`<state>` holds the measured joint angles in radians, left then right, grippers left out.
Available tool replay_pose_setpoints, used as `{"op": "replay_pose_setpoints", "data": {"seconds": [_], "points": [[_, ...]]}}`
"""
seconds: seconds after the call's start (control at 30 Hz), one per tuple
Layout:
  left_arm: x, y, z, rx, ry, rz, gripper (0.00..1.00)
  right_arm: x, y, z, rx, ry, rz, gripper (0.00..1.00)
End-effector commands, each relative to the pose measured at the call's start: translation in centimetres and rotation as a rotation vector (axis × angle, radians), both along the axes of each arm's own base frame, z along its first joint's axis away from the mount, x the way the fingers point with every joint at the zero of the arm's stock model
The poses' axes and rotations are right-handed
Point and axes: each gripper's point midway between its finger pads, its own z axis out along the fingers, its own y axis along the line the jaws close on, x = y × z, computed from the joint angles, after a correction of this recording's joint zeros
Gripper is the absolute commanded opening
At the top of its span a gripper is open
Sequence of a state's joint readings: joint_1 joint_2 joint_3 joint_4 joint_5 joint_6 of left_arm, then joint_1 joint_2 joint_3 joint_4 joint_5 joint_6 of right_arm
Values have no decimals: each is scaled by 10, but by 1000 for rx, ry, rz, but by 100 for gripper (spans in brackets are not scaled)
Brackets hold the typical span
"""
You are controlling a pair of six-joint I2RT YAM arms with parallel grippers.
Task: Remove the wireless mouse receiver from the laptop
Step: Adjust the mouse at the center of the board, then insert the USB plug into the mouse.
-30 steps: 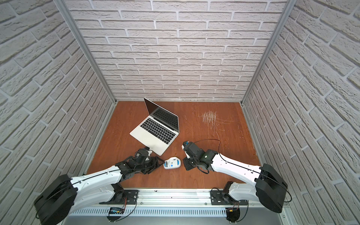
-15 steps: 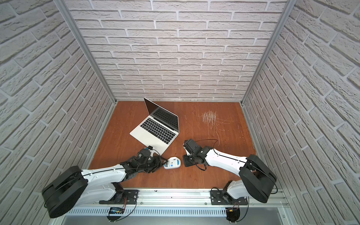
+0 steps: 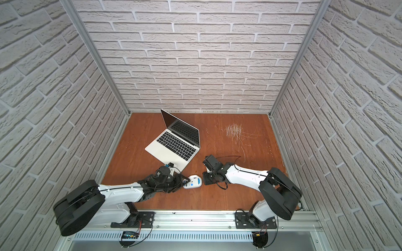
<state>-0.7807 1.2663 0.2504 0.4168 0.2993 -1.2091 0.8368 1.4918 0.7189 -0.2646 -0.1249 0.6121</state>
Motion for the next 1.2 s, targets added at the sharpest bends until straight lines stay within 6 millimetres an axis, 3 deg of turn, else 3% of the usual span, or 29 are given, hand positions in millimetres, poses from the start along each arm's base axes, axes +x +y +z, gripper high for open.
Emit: {"op": "replay_pose_setpoints", "data": {"seconds": [0.0, 0.27, 0.6, 0.87, 0.97, 1.1, 1.17], "points": [[0, -7, 6, -9, -43, -34, 58, 6, 11, 5, 54, -1, -20, 3], [4, -10, 11, -27, -69, -32, 56, 0, 18, -1, 65, 26, -5, 3], [15, -28, 25, -71, -99, -54, 51, -8, 26, -10, 60, 41, 16, 3], [11, -25, 27, -58, -107, -70, 45, -8, 28, -12, 53, 36, 20, 3], [9, -21, 28, -44, -109, -72, 40, -7, 28, -11, 52, 34, 20, 3], [6, -13, 26, -9, -119, -71, 16, -7, 28, -9, 55, 32, 22, 3], [5, -9, 25, 8, -123, -71, 12, -7, 28, -7, 54, 27, 25, 3]]}}
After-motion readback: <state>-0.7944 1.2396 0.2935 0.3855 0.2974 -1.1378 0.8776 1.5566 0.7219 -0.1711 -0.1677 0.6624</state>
